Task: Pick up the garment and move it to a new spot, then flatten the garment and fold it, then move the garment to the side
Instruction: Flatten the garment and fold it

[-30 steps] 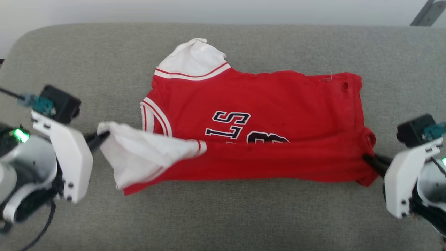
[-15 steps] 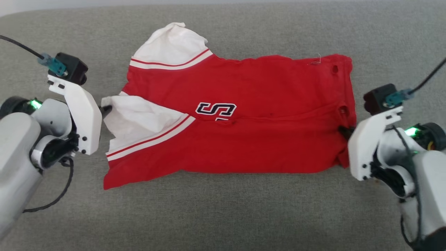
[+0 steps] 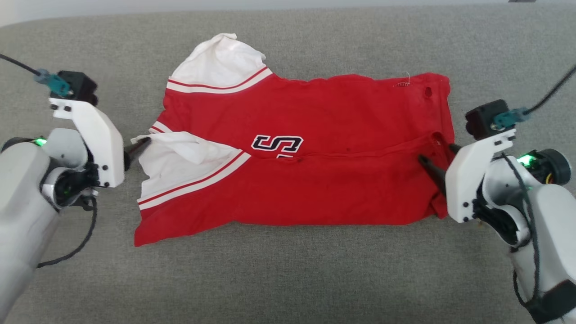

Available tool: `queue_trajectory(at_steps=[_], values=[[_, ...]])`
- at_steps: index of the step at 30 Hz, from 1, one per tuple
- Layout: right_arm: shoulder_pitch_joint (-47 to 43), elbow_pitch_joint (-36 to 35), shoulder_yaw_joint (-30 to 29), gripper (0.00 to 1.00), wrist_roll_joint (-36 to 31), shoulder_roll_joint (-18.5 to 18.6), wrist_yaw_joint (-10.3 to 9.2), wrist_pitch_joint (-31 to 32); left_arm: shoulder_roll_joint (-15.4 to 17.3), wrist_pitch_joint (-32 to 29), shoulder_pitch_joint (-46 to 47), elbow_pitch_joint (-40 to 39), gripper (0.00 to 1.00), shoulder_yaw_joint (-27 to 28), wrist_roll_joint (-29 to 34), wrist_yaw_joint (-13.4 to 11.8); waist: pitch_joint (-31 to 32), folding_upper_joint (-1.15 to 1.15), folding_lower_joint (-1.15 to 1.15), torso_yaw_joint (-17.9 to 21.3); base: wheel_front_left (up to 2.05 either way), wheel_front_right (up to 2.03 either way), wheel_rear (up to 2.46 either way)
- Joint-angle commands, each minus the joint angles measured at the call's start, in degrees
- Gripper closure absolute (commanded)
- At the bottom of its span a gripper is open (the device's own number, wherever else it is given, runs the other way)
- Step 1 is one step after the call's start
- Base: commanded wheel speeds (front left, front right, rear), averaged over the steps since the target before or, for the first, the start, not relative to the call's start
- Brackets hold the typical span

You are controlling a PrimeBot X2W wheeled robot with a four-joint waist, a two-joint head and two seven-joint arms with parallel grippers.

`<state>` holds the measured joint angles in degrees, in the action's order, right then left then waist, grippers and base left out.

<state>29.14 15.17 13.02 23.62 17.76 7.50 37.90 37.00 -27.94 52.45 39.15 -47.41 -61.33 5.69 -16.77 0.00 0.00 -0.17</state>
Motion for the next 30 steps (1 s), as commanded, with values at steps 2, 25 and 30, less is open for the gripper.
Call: queue_trajectory(at_steps=[2, 25, 30], values=[[-2.08, -1.59, -2.36, 0.0, -0.94, -0.28, -0.01, -2.07, 1.1, 0.3, -0.83, -1.85, 0.0, 0.35, -0.39, -0.64, 0.85, 0.0, 0.0, -0.35, 0.0, 0.0, 0.0], [-17.94, -22.17, -21.36, 0.0, -12.22, -14.63, -0.01, -24.56, 14.23, -4.43, -22.74, -35.7, 0.0, 2.2, -8.26, -22.0, 0.98, 0.0, 0.0, 1.23, 0.0, 0.0, 0.0], [-19.47, -22.53, -20.78, 0.0, -11.19, -14.89, -0.01, -23.17, 13.08, -4.7, -23.83, -32.75, 0.0, 2.23, -9.35, -22.85, 0.26, 0.0, 0.0, 2.42, 0.0, 0.0, 0.0]])
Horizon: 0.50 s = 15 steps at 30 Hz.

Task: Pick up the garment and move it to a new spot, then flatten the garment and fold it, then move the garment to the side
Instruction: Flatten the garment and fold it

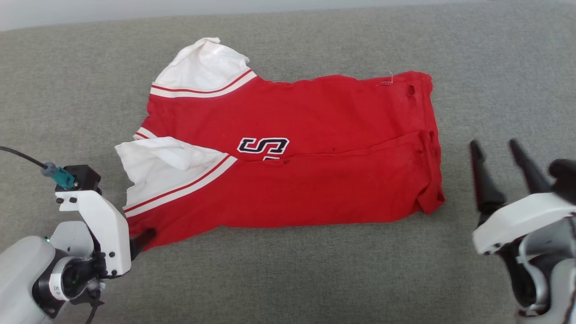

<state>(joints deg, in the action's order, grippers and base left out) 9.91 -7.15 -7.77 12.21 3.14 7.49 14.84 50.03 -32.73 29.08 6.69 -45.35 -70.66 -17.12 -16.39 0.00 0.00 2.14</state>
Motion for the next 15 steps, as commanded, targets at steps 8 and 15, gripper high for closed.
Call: queue_trajectory(at_steps=[8, 15], values=[[-2.16, 1.66, 5.19, 0.0, 2.91, 0.04, 0.0, 11.34, -4.03, -1.2, -0.2, 7.5, 1.0, -0.81, -2.62, 3.59, -1.21, 0.0, 0.0, 0.99, 0.0, 0.0, 0.0], [-0.02, 4.17, 6.06, 0.0, 3.74, 1.64, 0.0, 22.1, -6.53, -0.64, 2.24, 9.95, 1.0, -1.54, -1.42, 6.05, -2.23, 0.0, 0.0, -0.54, 0.0, 0.0, 0.0]])
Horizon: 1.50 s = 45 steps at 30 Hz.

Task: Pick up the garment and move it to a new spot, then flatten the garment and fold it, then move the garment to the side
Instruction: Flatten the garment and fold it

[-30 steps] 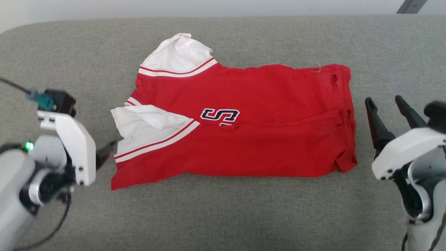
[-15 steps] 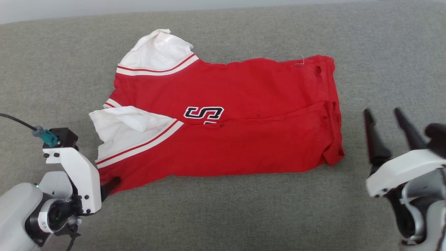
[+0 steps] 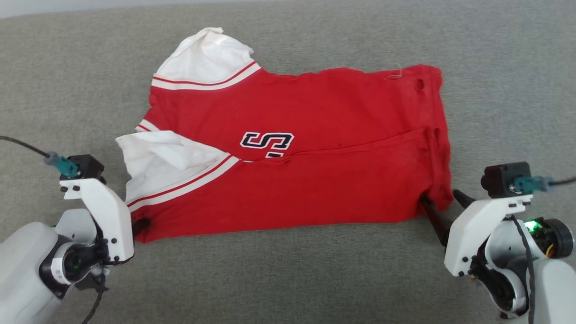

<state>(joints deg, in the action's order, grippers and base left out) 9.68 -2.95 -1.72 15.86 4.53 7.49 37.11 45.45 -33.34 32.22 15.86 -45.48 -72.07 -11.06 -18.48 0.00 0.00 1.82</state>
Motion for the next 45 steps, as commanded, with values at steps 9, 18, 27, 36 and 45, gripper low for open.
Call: queue_trajectory(at_steps=[9, 18, 27, 36, 45], values=[[3.06, 6.33, 1.44, 0.0, -1.98, 1.85, 0.0, 12.34, -4.57, 0.97, 1.52, 2.83, 1.0, -2.06, 1.21, 2.27, -0.63, 0.0, 0.0, -2.54, 0.0, 0.0, 0.0], [3.6, 4.16, 4.87, 1.0, 1.35, 7.79, 0.0, 19.51, -3.65, 0.62, 1.0, 2.89, 1.0, -1.69, 0.68, 3.04, 0.48, 0.0, 0.0, -4.21, 0.0, 0.0, 0.0], [1.95, -2.78, 3.42, 1.0, 4.66, 13.71, -0.01, 25.82, 1.99, -1.73, -0.81, -5.64, 1.0, -1.08, 0.57, -0.68, 1.81, 0.0, 0.0, -5.52, 0.0, 0.0, 0.0], [-3.88, -9.77, -0.11, 1.0, 7.7, 15.61, -0.01, 34.22, 7.98, -2.96, -7.13, -19.65, 1.0, -1.31, -0.16, -8.21, 2.61, 0.0, 0.0, -6.41, 0.0, 0.0, 0.0], [-9.48, -11.63, -2.15, 1.0, 7.28, 11.93, 0.0, 34.48, 7.27, -2.03, -11.77, -22.5, 1.0, -3.11, -0.97, -10.02, 2.45, 0.0, 0.0, -6.46, 0.0, 0.0, 0.0]])
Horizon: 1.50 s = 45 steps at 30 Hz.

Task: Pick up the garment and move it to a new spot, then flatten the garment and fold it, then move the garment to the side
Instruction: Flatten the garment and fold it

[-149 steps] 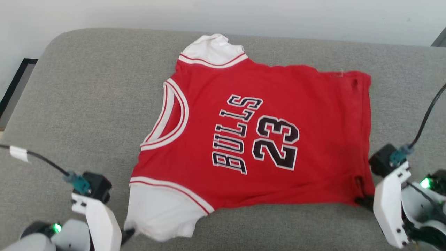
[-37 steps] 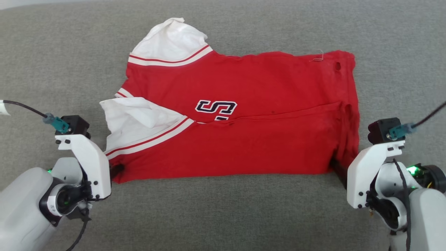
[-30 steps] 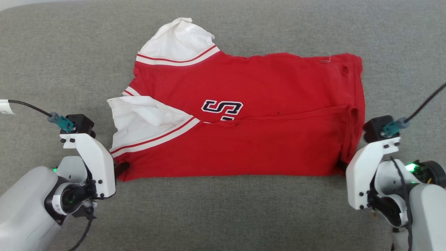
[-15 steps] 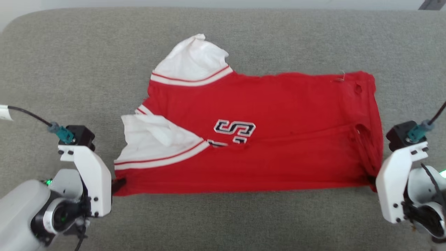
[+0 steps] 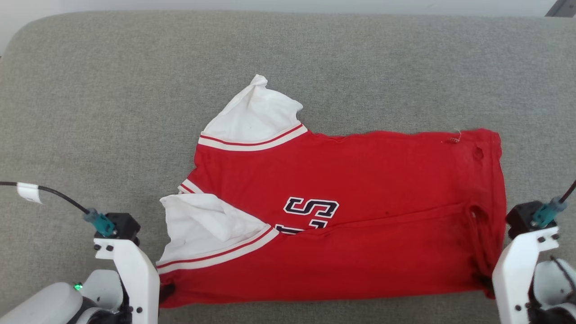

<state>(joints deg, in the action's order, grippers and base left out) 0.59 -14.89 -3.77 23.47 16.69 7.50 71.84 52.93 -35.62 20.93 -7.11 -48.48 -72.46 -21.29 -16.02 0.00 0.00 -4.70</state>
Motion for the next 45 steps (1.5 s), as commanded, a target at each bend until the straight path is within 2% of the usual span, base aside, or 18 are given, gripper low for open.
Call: queue_trajectory(at_steps=[1, 2, 3, 4, 5, 6, 10, 18, 24, 28, 29, 36, 40, 45], values=[[-0.82, 1.05, -0.04, 1.0, -0.45, -0.74, -0.02, -0.49, -0.63, 0.35, -0.39, 1.47, 1.0, -0.3, -0.5, 0.71, 0.04, 0.0, 0.0, 0.15, 0.0, 0.0, 0.0], [-1.05, 1.67, 0.27, 0.98, -0.58, -0.99, -0.02, -0.94, -1.08, 0.46, -0.15, 2.55, 0.86, -0.41, -0.35, 1.04, 0.08, 0.0, 0.0, 0.24, 0.0, 0.0, 0.0], [-0.93, 2.23, 0.48, 0.7, -0.74, -1.41, -0.02, -1.75, -1.62, 0.58, 0.26, 3.8, 0.53, -0.51, -0.18, 1.47, 0.11, 0.0, 0.0, 0.34, 0.0, 0.0, 0.0], [-0.79, 2.87, 0.7, 0.57, -0.89, -1.75, -0.02, -2.55, -2.19, 0.76, 0.69, 5.02, 0.0, -0.56, -0.1, 2.0, 0.16, 0.0, 0.0, 0.47, 0.0, 0.0, 0.0], [-0.72, 3.49, 1.02, 0.15, -1.03, -1.83, -0.02, -3.23, -2.78, 0.9, 0.93, 6.08, 0.0, -0.34, -0.58, 2.47, 0.23, 0.0, 0.0, 0.61, 0.0, 0.0, 0.0], [-0.67, 3.94, 1.39, 0.0, -1.12, -1.88, -0.02, -3.75, -3.14, 0.98, 1.19, 7.17, 0.0, -0.23, -0.84, 2.89, 0.32, 0.0, 0.0, 0.78, 0.0, 0.0, 0.0], [-0.55, 3.48, 1.25, 0.0, -0.8, -2.09, -0.02, -5.89, -2.61, 0.53, 2.87, 8.86, 0.0, 0.79, -1.02, 3.56, 0.74, 0.0, 0.0, 1.49, 0.0, 0.0, 0.0], [-0.44, -1.35, -1.94, 0.0, -1.16, -4.49, -0.02, -11.49, 2.03, -1.33, 8.24, 6.64, 0.0, 3.68, 0.68, 3.37, 0.95, 0.0, 0.0, 3.44, 0.0, 0.0, 0.0], [2.16, -6.27, -2.65, 0.0, -3.05, -8.53, -0.01, -21.29, 3.92, -2.36, 16.41, 7.76, 0.0, 6.13, 3.4, 6.43, -0.7, 0.0, 0.0, 6.96, 0.0, 0.0, 0.0], [4.66, -8.1, -1.21, 0.0, -4.37, -10.09, -0.02, -30.22, 3.46, -3.24, 22.54, 10.78, 0.0, 7.21, 4.82, 9.4, -2.36, 0.0, 0.0, 10.15, 0.0, 0.0, 0.0], [6.07, -8.3, -0.25, 0.0, -4.85, -11.18, -0.01, -35.86, 2.76, -3.64, 25.33, 12.98, 0.0, 7.33, 5.88, 10.73, -3.22, 0.0, 0.0, 11.69, 0.0, 0.0, 0.0], [9.52, -4.53, 1.13, 0.0, -6.57, -13.53, -0.01, -52.42, -0.14, -5.26, 33.56, 21.6, 0.0, 6.81, 8.18, 15.36, -6.39, 0.0, 0.0, 16.52, 0.0, 0.0, 0.0], [10.63, -1.45, 2.09, 0.0, -6.71, -13.83, -0.01, -56.5, -2.45, -7.32, 37.34, 25.74, 0.0, 5.45, 9.36, 17.26, -7.89, 0.0, 0.0, 18.2, 0.0, 0.0, 0.0], [11.56, 1.54, 4.07, 0.0, -5.27, -13.81, -0.01, -58.14, -5.04, -10.0, 40.93, 29.79, 0.0, 3.8, 10.95, 17.98, -9.33, 0.0, 0.0, 19.56, 0.0, 0.0, 0.0]])
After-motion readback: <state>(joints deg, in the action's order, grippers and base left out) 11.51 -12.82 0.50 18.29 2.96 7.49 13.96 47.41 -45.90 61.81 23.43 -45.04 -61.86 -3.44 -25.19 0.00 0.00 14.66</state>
